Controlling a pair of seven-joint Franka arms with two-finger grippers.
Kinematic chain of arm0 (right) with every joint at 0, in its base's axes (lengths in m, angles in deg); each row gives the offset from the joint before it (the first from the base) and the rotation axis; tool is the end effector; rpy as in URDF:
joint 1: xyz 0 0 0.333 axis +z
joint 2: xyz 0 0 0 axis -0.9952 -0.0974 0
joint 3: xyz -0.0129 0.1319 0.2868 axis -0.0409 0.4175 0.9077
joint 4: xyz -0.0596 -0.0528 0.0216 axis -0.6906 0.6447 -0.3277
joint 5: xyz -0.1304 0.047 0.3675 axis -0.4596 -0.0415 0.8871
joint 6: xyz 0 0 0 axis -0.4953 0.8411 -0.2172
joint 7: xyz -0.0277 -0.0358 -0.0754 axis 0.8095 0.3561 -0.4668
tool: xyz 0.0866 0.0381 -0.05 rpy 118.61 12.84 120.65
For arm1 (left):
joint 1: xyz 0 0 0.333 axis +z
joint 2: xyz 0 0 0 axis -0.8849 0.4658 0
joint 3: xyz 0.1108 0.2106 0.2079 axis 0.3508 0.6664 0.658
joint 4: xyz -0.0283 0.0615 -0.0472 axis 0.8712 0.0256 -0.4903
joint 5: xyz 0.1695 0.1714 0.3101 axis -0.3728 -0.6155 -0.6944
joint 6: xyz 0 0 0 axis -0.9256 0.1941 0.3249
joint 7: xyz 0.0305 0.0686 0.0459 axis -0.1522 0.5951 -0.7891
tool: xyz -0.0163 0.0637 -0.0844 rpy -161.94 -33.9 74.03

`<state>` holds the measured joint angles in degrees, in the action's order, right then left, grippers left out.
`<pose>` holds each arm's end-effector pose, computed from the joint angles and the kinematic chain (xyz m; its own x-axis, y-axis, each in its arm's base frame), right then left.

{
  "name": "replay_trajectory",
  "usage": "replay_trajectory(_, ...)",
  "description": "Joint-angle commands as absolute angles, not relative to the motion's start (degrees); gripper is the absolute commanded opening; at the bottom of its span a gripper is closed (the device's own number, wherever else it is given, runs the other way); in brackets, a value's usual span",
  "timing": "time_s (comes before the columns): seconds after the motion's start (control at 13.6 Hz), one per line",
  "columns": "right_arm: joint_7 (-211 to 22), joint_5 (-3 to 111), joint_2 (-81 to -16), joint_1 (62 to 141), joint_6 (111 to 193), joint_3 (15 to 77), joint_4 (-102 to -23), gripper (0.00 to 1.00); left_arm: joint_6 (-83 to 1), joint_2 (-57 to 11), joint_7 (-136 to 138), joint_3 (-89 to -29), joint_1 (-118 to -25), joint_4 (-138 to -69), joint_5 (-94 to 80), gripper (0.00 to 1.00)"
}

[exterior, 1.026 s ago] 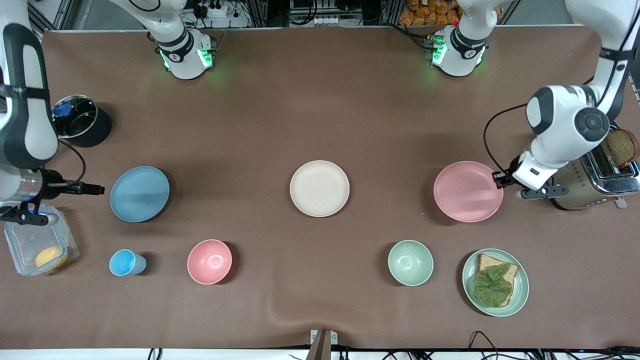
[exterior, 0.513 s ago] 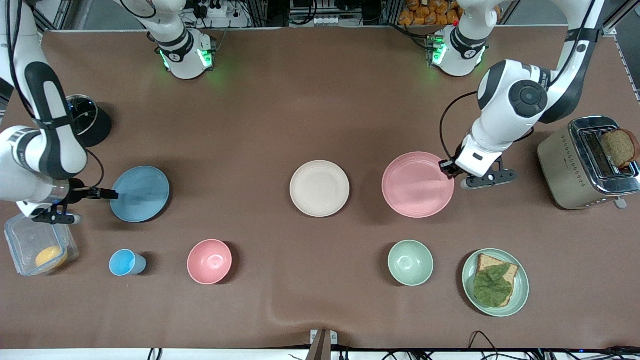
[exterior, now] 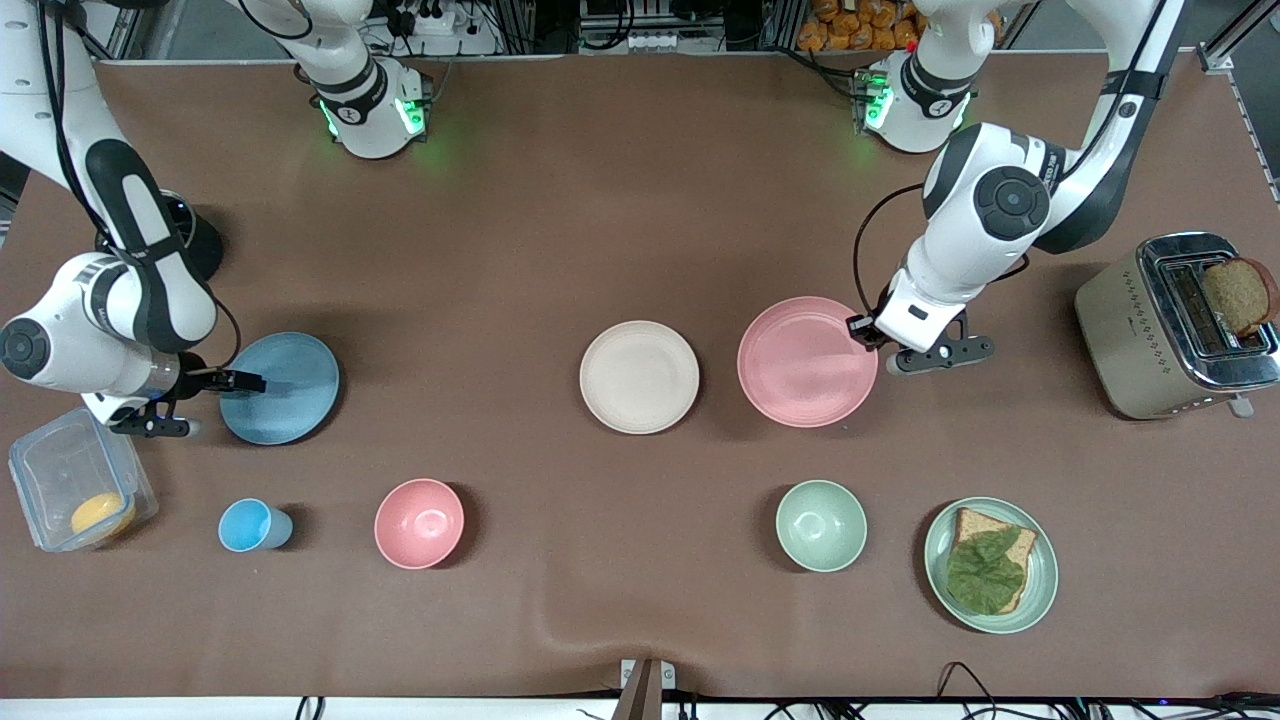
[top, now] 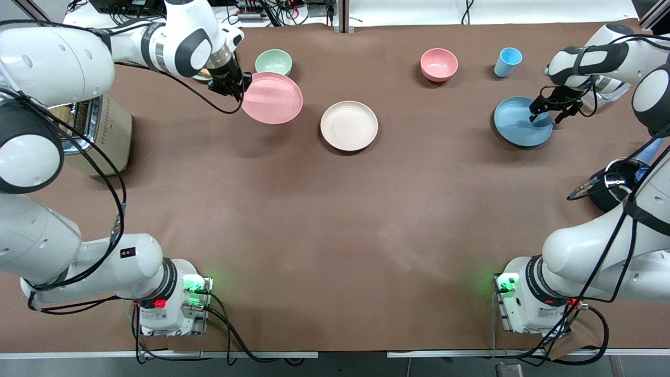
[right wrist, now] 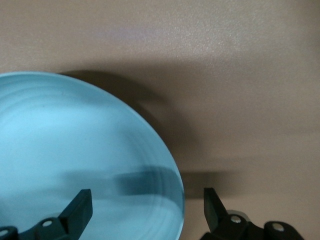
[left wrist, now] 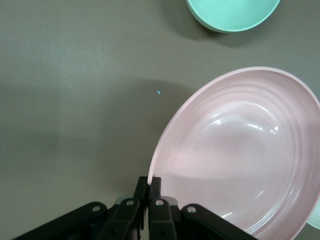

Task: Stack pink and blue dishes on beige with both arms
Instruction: 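Drag the pink plate toward the beige plate while the right gripper grips blue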

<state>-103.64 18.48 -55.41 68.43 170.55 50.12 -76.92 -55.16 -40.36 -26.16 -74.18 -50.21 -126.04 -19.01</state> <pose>0.5672 -0.1750 0.1815 0.9836 -0.0672 -0.1672 -0.0756 -0.9961 -0.0448 0.5248 -0.2010 0.3529 0.9838 0.1789 0.0078 0.1782 -0.9824 0.0563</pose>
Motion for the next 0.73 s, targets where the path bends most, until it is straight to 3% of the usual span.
replay_trajectory(0.0, -104.3, 17.9, -56.2, 67.6, 171.9, 50.6, -77.1, 0.50, -53.5, -40.8, -26.8, -74.5, -49.9, -124.9, -18.4, 0.00)
replay_trajectory(0.15, -104.2, 17.9, -56.2, 67.6, 171.9, 50.6, -77.0, 0.10, -53.5, -40.7, -26.9, -74.5, -50.1, -124.9, -18.4, 0.00)
replay_trajectory(0.22, -104.2, 17.9, -56.3, 67.6, 171.9, 50.7, -77.1, 0.01, -53.4, -40.8, -26.9, -74.5, -50.0, -124.9, -18.4, 0.00)
replay_trajectory(0.66, -104.3, 17.9, -55.4, 68.3, 171.2, 50.7, -77.1, 0.00, -53.3, -40.8, -27.2, -74.5, -50.5, -125.2, -18.4, 0.00)
